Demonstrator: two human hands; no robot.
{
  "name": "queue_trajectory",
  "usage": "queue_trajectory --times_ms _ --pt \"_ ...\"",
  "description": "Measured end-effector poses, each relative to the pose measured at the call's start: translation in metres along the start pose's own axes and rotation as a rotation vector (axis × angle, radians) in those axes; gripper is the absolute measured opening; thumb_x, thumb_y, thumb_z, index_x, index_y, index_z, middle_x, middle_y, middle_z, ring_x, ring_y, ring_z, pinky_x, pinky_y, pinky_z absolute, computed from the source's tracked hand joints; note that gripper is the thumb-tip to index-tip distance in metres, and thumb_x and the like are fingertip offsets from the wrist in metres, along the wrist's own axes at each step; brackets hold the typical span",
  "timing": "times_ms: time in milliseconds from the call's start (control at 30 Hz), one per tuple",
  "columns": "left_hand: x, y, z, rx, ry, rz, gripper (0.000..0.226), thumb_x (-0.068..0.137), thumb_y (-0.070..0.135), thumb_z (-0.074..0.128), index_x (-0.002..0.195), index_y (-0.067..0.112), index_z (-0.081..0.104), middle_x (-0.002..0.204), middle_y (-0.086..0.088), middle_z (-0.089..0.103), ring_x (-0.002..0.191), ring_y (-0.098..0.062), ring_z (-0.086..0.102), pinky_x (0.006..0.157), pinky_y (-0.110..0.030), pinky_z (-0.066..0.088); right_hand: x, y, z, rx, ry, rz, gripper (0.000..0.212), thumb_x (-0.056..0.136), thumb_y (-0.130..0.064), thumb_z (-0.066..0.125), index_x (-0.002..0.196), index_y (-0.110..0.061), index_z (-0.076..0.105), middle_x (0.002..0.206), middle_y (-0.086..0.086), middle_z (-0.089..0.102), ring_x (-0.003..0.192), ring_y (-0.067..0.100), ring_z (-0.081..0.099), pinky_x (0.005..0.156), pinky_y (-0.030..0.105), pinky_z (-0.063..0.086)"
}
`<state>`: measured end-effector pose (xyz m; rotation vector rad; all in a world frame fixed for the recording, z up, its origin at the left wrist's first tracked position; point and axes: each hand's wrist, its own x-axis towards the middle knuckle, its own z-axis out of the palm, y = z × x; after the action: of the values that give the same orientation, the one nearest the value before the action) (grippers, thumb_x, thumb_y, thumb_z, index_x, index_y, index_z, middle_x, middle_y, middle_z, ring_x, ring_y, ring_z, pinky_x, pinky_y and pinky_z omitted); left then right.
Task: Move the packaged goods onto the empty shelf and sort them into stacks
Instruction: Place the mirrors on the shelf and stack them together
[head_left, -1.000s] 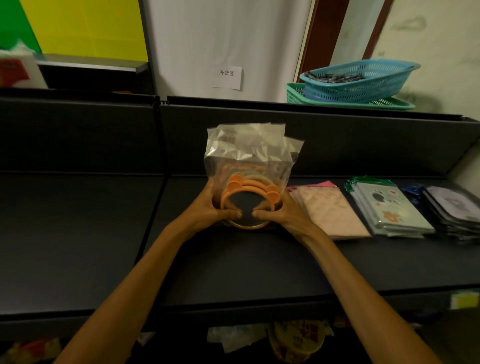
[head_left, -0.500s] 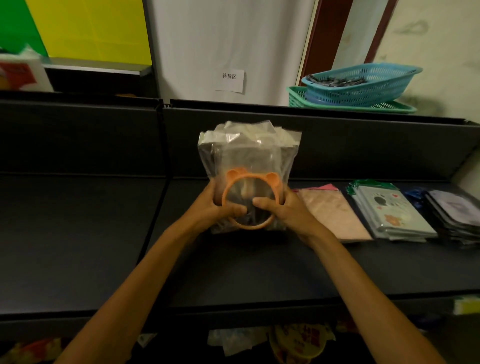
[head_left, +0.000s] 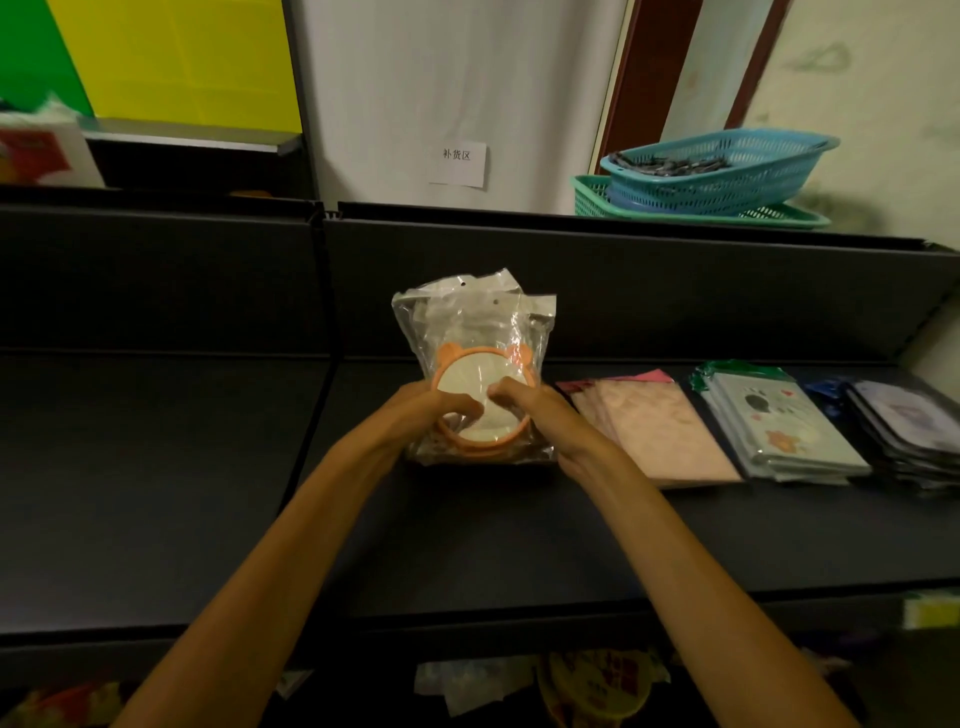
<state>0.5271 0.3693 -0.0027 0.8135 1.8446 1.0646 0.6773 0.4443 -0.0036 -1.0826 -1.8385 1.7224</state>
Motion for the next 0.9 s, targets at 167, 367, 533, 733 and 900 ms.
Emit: queue_trajectory --times_ms 167,367,533,733,900 --pt "0.001 -0.001 0.003 -0.042 0.029 0.017 0.079 0.071 0.034 0.077 0.138 0.019 0.037 0.123 -0.008 0.053 0.106 -0.025 0.056 0.09 -0.042 0.05 -0.005 0.006 -0.011 0.155 0.1 0.003 0.045 0.086 -0.035 0.063 0.125 -0.015 0.051 0.111 0.004 0.064 0.102 0.019 0.062 0.083 0.038 0.053" --pt "0.0 0.002 0.007 -0.112 0.032 0.004 0.077 0.072 0.034 0.078 0.137 0.019 0.039 0.124 -0.009 0.054 0.107 -0.027 0.058 0.091 -0.046 0.051 -0.005 0.017 -0.012 0.203 0.121 -0.005 0.044 0.088 -0.036 0.059 0.128 -0.02 0.052 0.115 0.008 0.064 0.106 0.024 0.061 0.072 0.031 0.048" --pt "0.002 0.013 0.007 -0.098 0.036 -0.036 0.057 0.08 0.033 0.069 0.129 0.015 0.047 0.098 -0.004 0.058 0.098 -0.023 0.06 0.094 -0.043 0.048 0.006 0.005 -0.005 0.091 0.126 0.045 0.04 0.091 -0.036 0.054 0.128 -0.02 0.051 0.113 0.006 0.066 0.103 0.02 0.062 0.078 0.032 0.049" --pt "0.004 0.011 -0.002 -0.053 -0.013 -0.045 0.058 0.078 0.04 0.07 0.127 0.016 0.049 0.101 -0.006 0.059 0.093 -0.021 0.059 0.084 -0.038 0.047 0.007 0.0 -0.009 0.075 0.13 0.068 0.044 0.086 -0.044 0.056 0.122 -0.018 0.057 0.104 0.005 0.069 0.102 0.024 0.063 0.093 0.04 0.049" --pt "0.009 0.006 -0.001 -0.053 0.009 -0.023 0.061 0.077 0.044 0.071 0.128 0.018 0.05 0.114 -0.008 0.058 0.1 -0.023 0.058 0.088 -0.039 0.047 -0.001 0.018 -0.016 0.083 0.162 0.015 0.023 0.091 -0.038 0.057 0.11 -0.023 0.06 0.095 -0.006 0.066 0.088 0.008 0.06 0.069 0.022 0.045"
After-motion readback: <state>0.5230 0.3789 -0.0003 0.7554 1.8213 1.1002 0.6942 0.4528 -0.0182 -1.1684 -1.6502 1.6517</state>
